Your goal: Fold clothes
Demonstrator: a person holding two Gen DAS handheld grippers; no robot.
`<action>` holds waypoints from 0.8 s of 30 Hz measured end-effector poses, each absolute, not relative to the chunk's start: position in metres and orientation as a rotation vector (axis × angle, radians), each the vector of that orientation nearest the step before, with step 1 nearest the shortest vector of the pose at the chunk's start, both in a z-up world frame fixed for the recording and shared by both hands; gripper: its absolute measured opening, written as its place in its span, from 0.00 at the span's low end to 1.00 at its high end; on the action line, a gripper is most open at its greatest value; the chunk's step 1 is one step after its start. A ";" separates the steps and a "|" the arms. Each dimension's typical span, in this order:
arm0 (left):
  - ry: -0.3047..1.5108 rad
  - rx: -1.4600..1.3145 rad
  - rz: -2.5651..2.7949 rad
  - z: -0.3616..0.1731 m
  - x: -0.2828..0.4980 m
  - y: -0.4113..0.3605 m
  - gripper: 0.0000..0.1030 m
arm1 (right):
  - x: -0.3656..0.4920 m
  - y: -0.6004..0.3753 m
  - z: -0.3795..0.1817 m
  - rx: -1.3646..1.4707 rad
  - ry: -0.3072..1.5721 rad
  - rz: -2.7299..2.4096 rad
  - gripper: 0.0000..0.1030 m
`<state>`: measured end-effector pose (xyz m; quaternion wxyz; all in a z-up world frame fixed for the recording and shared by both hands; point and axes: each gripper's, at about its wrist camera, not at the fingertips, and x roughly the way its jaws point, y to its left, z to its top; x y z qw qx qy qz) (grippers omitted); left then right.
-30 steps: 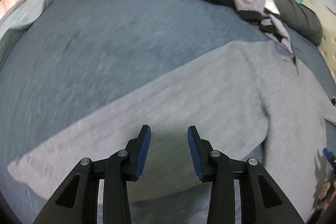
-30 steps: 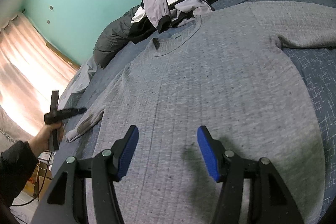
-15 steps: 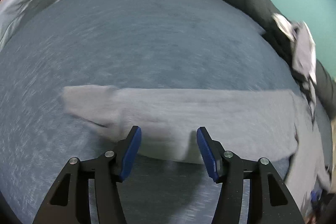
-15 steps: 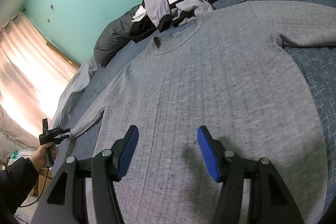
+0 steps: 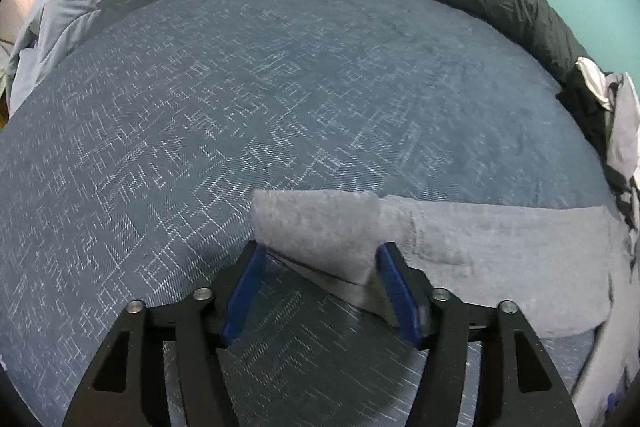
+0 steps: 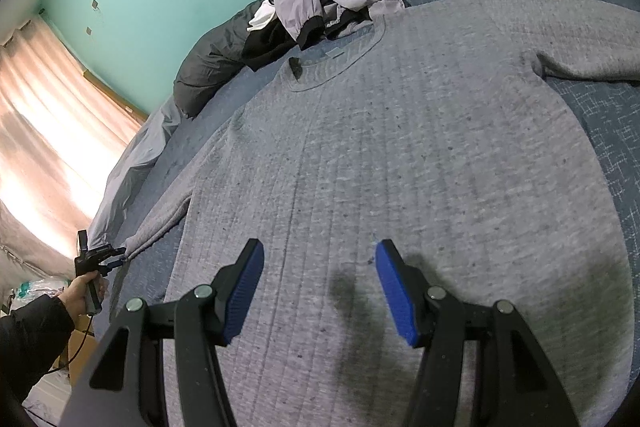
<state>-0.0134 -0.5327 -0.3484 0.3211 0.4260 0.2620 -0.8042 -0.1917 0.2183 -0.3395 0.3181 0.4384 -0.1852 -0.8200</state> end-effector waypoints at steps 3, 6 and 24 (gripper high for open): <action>0.658 1.115 -2.115 -0.351 -0.017 -0.533 0.65 | -0.191 0.218 -0.340 1.156 -0.481 -2.157 0.58; 0.658 1.122 -2.129 -0.351 -0.025 -0.536 0.60 | -0.191 0.217 -0.342 1.163 -0.474 -2.155 0.58; 0.768 1.194 -2.041 -0.292 -0.014 -0.551 0.23 | -0.190 0.217 -0.337 1.143 -0.496 -2.143 0.58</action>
